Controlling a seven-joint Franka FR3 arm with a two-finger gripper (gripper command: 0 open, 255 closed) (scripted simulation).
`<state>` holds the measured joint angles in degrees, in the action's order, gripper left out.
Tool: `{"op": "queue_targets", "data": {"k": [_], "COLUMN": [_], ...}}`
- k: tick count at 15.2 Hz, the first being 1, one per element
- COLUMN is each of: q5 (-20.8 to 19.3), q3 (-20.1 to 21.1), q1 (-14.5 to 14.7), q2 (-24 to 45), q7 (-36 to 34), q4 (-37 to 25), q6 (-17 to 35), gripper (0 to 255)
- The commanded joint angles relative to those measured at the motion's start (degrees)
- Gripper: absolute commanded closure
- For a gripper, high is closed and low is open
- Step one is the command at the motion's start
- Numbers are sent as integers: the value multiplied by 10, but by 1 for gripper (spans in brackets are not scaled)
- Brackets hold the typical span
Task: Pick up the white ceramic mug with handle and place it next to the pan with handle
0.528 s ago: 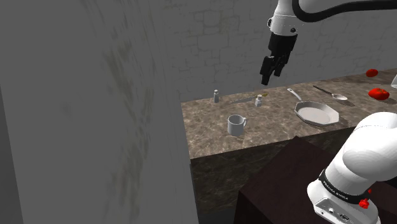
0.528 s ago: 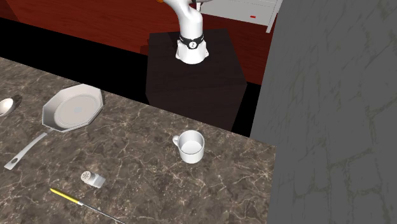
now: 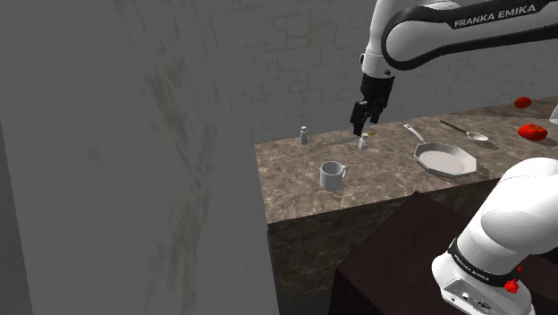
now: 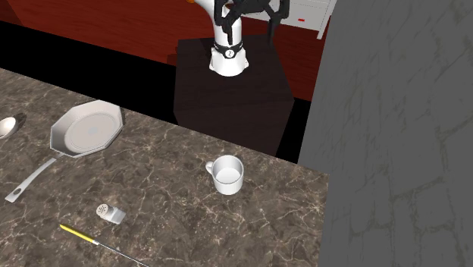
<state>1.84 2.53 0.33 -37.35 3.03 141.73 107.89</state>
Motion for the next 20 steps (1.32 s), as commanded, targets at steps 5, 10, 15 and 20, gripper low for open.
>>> {"op": "queue_targets", "data": {"k": [5, 10, 15, 20], "q5": [-5, -10, -17, -24], "q3": [-3, -5, -8, -12], "q1": [-6, -12, -17, -21], "q2": [97, 197, 309, 426], "q7": [7, 11, 14, 15], "q4": [31, 32, 11, -30], "q6": [128, 228, 318, 393], "gripper": [0, 0, 0, 0]}}
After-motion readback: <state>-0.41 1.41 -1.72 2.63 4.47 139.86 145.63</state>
